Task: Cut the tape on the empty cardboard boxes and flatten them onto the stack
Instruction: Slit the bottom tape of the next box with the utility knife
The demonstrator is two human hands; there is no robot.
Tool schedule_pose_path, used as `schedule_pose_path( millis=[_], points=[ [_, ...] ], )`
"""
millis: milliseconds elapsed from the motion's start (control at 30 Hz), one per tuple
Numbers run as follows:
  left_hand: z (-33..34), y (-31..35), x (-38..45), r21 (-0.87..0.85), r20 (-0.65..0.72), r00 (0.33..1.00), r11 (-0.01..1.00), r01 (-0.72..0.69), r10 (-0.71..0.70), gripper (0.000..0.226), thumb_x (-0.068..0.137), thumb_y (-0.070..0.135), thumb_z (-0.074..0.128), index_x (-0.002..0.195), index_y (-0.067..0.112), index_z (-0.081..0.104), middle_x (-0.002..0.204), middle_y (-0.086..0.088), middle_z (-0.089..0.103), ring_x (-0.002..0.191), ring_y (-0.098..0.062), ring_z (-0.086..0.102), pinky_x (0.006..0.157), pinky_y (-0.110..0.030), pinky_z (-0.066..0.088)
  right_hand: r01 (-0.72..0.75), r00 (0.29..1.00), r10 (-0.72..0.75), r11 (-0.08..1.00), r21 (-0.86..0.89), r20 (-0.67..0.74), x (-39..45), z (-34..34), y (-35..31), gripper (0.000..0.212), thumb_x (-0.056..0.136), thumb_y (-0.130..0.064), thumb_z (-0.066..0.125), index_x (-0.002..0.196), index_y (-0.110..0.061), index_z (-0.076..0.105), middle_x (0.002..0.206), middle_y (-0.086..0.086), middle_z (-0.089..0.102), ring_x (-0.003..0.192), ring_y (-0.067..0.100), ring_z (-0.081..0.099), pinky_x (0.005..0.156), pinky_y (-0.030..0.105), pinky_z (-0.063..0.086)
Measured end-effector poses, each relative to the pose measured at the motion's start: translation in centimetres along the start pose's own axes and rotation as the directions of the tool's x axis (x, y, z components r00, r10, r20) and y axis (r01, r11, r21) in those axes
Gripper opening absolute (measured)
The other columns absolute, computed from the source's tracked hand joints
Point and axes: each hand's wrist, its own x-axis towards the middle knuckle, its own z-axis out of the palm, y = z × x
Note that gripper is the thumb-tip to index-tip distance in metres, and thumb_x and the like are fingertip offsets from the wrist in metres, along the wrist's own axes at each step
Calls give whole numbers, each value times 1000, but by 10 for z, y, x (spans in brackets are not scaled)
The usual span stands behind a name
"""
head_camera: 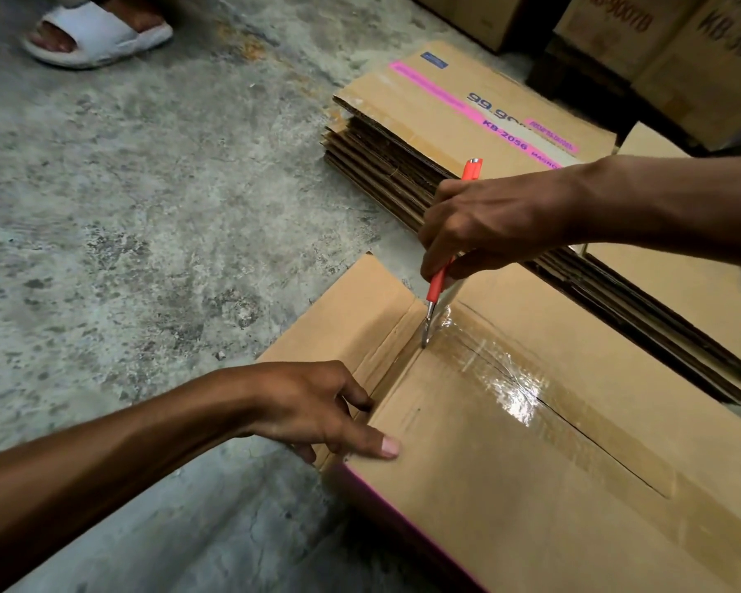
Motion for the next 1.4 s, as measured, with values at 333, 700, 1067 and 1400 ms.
schedule_pose_path(
  millis=[333, 700, 1067, 1400],
  points=[
    [-2, -2, 1, 11, 21, 1000, 1000, -19, 19, 79, 69, 56, 73, 133, 15, 53, 107, -3, 71, 101, -12, 65, 86, -39, 57, 0, 1000, -3, 993, 118, 26, -1, 13, 16, 19, 87, -32, 60, 105, -30, 67, 89, -19, 57, 92, 15, 63, 85, 31, 32],
    [0, 0, -1, -1, 25, 999, 1000, -19, 19, 70, 74, 48, 72, 133, 15, 53, 109, -5, 70, 100, -12, 64, 85, -37, 57, -93, 984, 91, 996, 1, 150, -11, 2, 38, 14, 88, -31, 57, 98, -29, 67, 92, -7, 69, 90, 16, 64, 90, 30, 35],
    [1, -2, -5, 77, -15, 999, 996, -32, 34, 78, 60, 65, 72, 124, 22, 60, 106, 2, 71, 100, -13, 66, 88, -37, 56, -322, 940, 324, 946, -30, 107, -35, -1, 28, 24, 89, -29, 56, 110, -22, 66, 102, 0, 69, 92, 18, 66, 80, 34, 53],
    [32, 31, -4, 266, -584, 734, 936, -230, 347, 33, 72, 40, 76, 97, 30, 58, 100, 10, 49, 97, -9, 51, 86, -33, 47, -620, 725, 671, 540, 569, 153, -67, 26, -58, 21, 92, -28, 56, 96, -12, 68, 69, -1, 67, 56, 14, 66, 48, 22, 51]
  ],
)
